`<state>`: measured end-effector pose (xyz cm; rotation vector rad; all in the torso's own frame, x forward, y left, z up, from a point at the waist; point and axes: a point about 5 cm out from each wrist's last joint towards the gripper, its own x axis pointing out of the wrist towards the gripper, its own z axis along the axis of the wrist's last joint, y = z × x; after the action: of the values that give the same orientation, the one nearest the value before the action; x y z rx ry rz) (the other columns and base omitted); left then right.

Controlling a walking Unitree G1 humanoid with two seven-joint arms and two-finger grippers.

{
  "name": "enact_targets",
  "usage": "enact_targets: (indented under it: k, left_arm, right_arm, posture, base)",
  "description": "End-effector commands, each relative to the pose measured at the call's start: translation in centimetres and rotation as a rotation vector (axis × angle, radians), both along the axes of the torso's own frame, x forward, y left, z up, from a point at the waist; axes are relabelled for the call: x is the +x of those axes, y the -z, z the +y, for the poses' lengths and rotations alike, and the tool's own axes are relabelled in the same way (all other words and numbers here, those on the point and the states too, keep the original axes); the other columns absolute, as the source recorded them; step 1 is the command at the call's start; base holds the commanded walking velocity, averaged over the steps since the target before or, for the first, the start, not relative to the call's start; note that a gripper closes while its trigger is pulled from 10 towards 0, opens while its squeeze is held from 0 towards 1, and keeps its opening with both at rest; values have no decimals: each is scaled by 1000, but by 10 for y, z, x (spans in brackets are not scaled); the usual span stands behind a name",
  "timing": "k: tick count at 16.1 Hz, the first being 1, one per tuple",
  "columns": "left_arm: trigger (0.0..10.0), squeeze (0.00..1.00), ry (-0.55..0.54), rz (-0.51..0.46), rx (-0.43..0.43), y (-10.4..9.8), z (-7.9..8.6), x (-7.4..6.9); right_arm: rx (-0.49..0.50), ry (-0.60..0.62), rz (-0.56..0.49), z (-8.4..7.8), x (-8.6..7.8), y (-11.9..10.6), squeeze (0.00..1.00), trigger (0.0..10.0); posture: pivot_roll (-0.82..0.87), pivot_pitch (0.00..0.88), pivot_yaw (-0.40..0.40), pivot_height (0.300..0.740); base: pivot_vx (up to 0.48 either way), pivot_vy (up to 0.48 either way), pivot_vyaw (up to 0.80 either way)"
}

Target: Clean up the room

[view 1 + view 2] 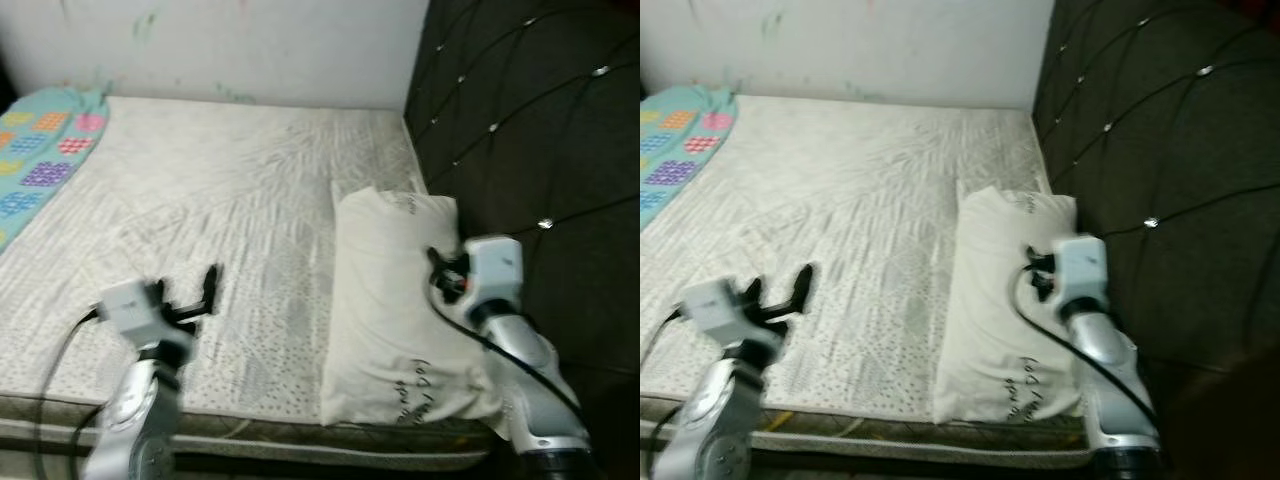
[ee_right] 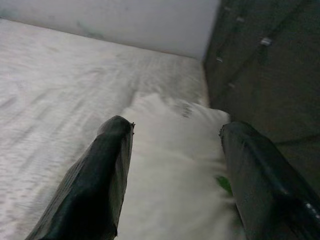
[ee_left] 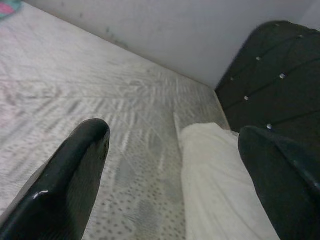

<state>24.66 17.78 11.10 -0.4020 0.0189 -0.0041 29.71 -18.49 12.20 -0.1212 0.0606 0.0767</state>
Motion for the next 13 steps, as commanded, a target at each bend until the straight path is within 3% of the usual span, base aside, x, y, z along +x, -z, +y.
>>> enact_targets:
  k: [1,13]
  left_arm:
    - [10000,0,-18,12,12,2,7,-2]
    - [10000,0,-16,12,16,1,7,1]
  right_arm:
    - [-1,-20,-19,5,2,-5,0,10000]
    - [4,-23,-41,10,9,-8,0,10000]
  posture:
    - [-48,1,-38,740]
    - [-60,7,-11,740]
  base:
    - [0,382,0]
    - [0,479,0]
